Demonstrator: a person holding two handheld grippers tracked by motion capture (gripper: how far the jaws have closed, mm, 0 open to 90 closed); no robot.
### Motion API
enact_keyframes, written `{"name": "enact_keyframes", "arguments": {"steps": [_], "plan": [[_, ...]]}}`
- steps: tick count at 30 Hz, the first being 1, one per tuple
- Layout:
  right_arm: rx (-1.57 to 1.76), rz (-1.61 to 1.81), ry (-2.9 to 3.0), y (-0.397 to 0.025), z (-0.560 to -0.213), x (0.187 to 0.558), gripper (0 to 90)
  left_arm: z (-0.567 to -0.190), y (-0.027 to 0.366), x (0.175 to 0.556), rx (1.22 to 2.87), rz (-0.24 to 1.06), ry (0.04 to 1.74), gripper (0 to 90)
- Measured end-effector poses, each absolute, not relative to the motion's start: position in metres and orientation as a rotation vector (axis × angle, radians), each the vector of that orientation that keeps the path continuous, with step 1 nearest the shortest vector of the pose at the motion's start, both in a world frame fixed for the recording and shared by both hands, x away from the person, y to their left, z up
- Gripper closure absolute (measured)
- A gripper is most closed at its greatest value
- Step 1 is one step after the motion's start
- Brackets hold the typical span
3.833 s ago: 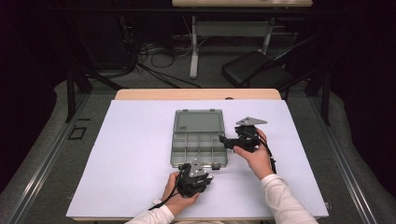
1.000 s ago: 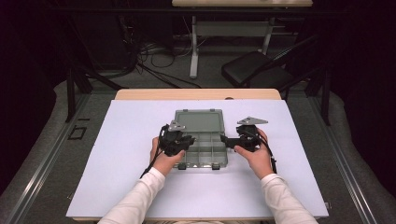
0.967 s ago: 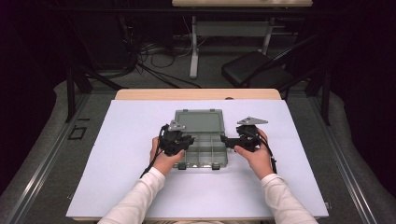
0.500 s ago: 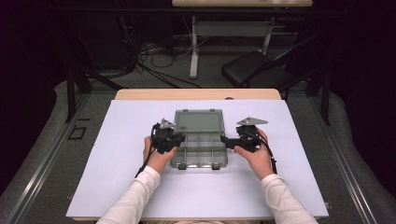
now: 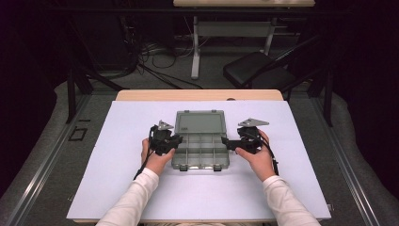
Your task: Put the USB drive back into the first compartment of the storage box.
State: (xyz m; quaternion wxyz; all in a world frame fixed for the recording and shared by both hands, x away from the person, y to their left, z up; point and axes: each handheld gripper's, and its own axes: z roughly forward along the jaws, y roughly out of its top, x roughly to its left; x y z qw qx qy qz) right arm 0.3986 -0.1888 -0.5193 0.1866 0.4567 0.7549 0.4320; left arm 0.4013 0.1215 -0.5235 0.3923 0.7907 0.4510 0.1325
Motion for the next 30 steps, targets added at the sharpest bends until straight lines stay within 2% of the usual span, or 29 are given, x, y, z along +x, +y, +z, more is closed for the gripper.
{"name": "enact_keyframes", "arguments": {"steps": [1, 5, 6, 8, 13, 16, 20, 28, 30], "plan": [[1.287, 1.216, 2.126, -0.189, -0.519, 0.399, 20.0, -0.523, 0.122, 0.401, 2.002, 0.337, 1.141, 78.2], [1.288, 1.216, 2.125, -0.189, -0.519, 0.398, 20.0, -0.522, 0.122, 0.401, 1.962, 0.342, 1.145, 60.2], [1.289, 1.217, 2.125, -0.189, -0.519, 0.398, 20.0, -0.522, 0.123, 0.401, 1.959, 0.338, 1.143, 60.2], [1.288, 1.218, 2.124, -0.19, -0.519, 0.399, 20.0, -0.521, 0.123, 0.401, 1.95, 0.363, 1.14, 49.6], [1.293, 1.22, 2.12, -0.19, -0.519, 0.399, 20.0, -0.519, 0.127, 0.401, 1.948, 0.416, 1.106, 39.6], [1.293, 1.221, 2.117, -0.191, -0.519, 0.399, 20.0, -0.518, 0.129, 0.401, 1.952, 0.424, 1.081, 35.9], [1.296, 1.223, 2.114, -0.192, -0.518, 0.399, 20.1, -0.518, 0.131, 0.401, 1.984, 0.411, 1.042, 35.5], [1.299, 1.224, 2.109, -0.193, -0.518, 0.4, 20.2, -0.516, 0.14, 0.396, 1.986, 0.297, 1.054, 34.5], [1.3, 1.219, 2.113, -0.194, -0.518, 0.4, 20.2, -0.517, 0.142, 0.395, 1.982, 0.302, 1.055, 29.8]]}}
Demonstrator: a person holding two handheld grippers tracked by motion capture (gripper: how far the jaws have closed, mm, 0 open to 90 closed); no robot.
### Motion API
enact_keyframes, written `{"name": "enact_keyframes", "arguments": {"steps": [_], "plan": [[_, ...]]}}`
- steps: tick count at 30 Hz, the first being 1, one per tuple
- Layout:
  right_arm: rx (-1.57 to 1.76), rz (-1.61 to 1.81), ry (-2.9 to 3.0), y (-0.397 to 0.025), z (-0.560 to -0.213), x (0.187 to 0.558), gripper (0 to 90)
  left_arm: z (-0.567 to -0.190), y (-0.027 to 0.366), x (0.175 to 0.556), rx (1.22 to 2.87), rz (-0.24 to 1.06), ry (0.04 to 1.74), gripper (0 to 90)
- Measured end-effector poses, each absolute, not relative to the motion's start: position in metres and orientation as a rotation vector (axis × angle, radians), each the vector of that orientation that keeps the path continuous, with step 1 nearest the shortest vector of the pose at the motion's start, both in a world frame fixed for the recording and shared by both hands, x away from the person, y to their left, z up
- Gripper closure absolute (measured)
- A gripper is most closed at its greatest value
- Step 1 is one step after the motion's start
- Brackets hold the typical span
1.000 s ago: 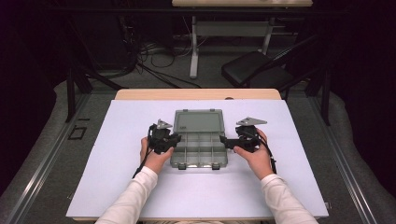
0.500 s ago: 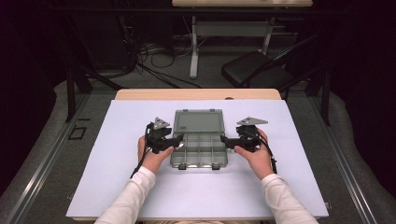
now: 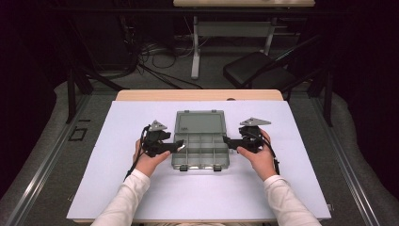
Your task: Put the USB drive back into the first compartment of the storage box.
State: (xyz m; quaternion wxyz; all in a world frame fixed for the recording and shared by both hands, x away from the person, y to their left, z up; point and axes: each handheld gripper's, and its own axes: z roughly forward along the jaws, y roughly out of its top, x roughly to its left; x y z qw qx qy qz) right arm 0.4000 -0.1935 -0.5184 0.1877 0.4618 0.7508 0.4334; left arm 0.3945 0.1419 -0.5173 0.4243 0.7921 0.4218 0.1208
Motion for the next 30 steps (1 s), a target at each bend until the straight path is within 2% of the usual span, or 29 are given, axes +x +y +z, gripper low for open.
{"name": "enact_keyframes", "arguments": {"steps": [6, 15, 30], "plan": [[1.302, 1.211, 2.117, -0.195, -0.518, 0.4, 20.1, -0.518, 0.147, 0.392, 1.996, 0.288, 1.027, 24.1], [1.271, 1.161, 2.129, -0.19, -0.519, 0.4, 22.2, -0.534, 0.146, 0.387, 2.047, 0.293, 1.008, 24.8], [1.343, 1.037, 2.26, -0.171, -0.508, 0.437, 22.6, -0.547, 0.137, 0.385, 2.127, 0.309, 0.995, 25.5]]}}
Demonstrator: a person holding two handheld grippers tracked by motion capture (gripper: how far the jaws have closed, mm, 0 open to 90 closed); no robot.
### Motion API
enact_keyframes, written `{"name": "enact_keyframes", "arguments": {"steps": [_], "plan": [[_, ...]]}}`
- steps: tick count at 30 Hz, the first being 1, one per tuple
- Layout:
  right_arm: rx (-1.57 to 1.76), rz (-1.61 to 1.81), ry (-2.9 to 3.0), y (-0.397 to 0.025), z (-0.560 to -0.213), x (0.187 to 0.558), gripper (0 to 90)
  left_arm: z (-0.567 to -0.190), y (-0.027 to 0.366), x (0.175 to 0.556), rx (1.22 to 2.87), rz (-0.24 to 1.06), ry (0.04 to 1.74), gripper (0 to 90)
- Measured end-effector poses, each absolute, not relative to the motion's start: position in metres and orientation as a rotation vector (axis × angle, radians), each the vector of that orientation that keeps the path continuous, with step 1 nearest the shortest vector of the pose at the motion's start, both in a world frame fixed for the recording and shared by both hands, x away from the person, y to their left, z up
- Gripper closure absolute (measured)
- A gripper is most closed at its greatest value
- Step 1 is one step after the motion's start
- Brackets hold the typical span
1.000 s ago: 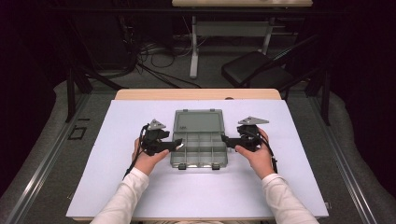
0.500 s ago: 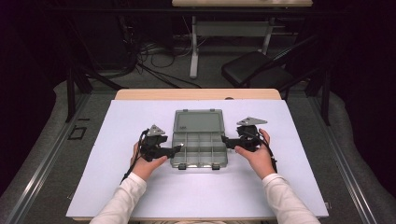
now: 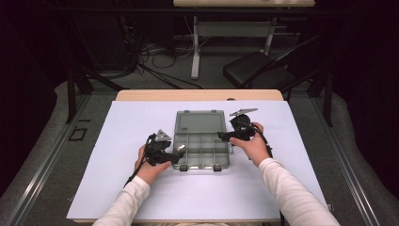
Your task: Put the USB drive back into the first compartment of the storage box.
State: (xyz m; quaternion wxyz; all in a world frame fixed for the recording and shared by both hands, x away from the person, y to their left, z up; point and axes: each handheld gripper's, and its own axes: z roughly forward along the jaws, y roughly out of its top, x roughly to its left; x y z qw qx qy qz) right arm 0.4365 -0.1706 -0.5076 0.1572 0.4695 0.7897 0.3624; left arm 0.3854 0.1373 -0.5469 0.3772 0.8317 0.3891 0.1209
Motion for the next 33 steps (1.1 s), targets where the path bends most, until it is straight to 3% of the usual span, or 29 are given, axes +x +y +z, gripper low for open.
{"name": "enact_keyframes", "arguments": {"steps": [33], "plan": [[1.478, 1.016, 2.285, -0.163, -0.514, 0.469, 13.9, -0.563, 0.131, 0.388, 2.208, 0.308, 0.947, 30.1]]}}
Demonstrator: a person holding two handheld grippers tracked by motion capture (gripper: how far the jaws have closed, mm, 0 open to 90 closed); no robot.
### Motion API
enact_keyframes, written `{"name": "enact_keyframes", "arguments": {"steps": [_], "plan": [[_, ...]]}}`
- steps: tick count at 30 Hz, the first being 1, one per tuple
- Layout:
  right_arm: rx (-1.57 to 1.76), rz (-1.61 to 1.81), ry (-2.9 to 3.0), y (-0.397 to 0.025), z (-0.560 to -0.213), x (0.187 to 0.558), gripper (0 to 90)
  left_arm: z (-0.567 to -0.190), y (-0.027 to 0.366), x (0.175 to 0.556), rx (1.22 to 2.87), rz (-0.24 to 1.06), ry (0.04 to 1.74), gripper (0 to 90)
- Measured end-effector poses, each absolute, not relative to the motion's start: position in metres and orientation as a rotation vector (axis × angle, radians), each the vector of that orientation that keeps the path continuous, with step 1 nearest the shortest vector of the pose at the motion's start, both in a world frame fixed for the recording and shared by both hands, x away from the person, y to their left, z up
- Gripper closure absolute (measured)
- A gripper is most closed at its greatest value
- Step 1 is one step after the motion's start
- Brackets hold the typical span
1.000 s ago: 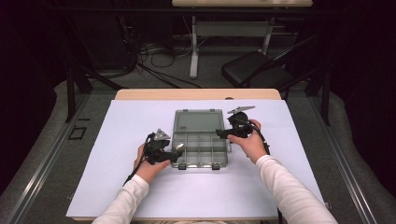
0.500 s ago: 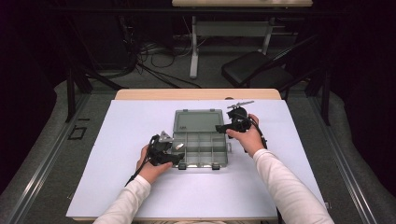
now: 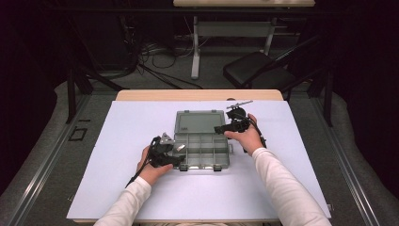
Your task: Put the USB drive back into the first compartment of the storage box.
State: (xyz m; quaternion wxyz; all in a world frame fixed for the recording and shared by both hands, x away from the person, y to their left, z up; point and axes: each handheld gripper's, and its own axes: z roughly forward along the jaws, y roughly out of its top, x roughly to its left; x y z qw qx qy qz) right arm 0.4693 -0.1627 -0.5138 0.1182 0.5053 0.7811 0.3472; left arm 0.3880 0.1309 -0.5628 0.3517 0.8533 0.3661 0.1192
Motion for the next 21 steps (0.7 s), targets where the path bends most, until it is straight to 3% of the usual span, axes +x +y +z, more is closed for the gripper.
{"name": "enact_keyframes", "arguments": {"steps": [21], "plan": [[1.53, 1.029, 2.279, -0.1622, -0.5179, 0.4787, 17.6, -0.5633, 0.1312, 0.3879, 2.201, 0.304, 0.953, 29.9]]}}
